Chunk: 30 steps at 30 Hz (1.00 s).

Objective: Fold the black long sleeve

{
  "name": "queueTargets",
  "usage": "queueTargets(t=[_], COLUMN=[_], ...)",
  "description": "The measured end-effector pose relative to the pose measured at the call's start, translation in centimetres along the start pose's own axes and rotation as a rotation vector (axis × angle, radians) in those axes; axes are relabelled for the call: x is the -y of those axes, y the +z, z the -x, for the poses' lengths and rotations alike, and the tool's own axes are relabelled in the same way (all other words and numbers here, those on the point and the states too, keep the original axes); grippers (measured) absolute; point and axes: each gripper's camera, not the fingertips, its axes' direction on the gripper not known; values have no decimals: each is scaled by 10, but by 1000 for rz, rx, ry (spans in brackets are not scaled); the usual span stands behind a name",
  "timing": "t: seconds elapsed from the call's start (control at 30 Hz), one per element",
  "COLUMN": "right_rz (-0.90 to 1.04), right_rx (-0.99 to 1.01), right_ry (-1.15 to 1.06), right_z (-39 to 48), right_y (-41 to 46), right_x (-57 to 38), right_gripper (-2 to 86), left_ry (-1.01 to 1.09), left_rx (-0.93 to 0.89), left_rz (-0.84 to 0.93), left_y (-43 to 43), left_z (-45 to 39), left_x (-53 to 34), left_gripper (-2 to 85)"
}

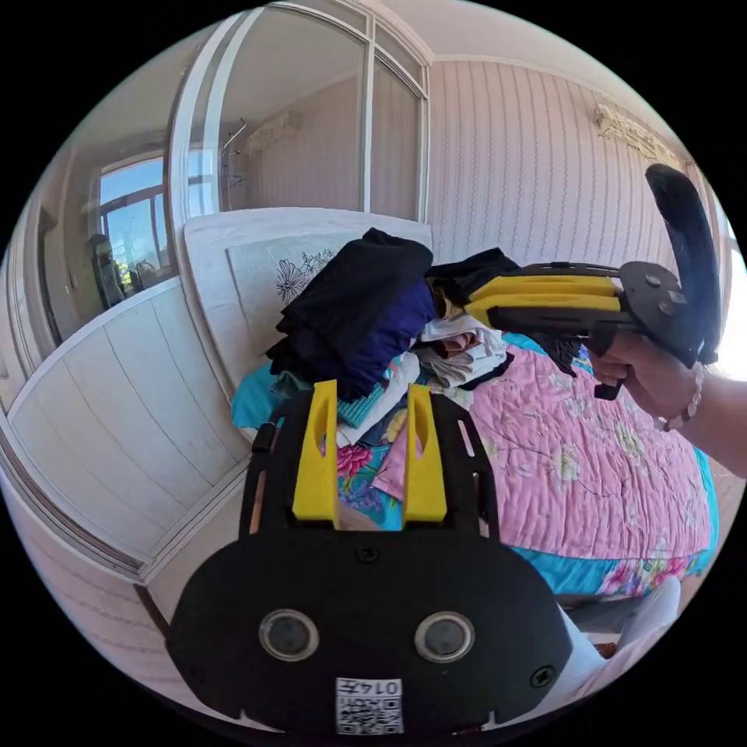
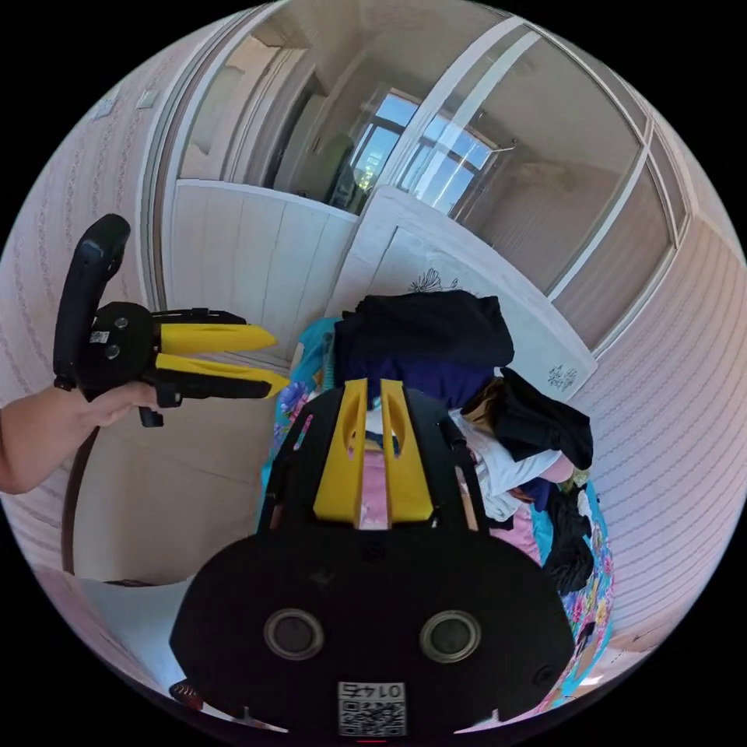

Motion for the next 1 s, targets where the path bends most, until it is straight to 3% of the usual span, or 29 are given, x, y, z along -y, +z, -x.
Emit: queueTargets(t=[0.17, 0.37, 0.5, 0.63, 0.73, 0.77, 1.0], right_rz=[28, 139, 209, 189, 173, 163, 28], right_rx=[-50, -54, -89, -112, -128, -104, 34], right_ry=[-97, -82, -84, 13, -2, 4, 161], right_z=[-2, -33, -48, -61, -65, -71, -149], right_y=[29, 85, 123, 155, 161, 156, 92], right_x=[37, 64, 67, 59, 44, 38, -4], right_gripper=[124, 136, 139, 118, 62, 16, -7], left_ry=[-98, -180, -164, -234, -207, -176, -61], left_rx=[12, -33, -28, -35, -37, -9, -162], left_rz=[-22, -17, 77, 101, 65, 26, -160], left_y=[32, 97, 154, 187, 186, 179, 127], left_z=[46, 75, 68, 65, 57, 51, -5], left_x=[17, 43, 49, 46, 48, 49, 92], left_gripper=[144, 139, 141, 132, 51, 23, -4])
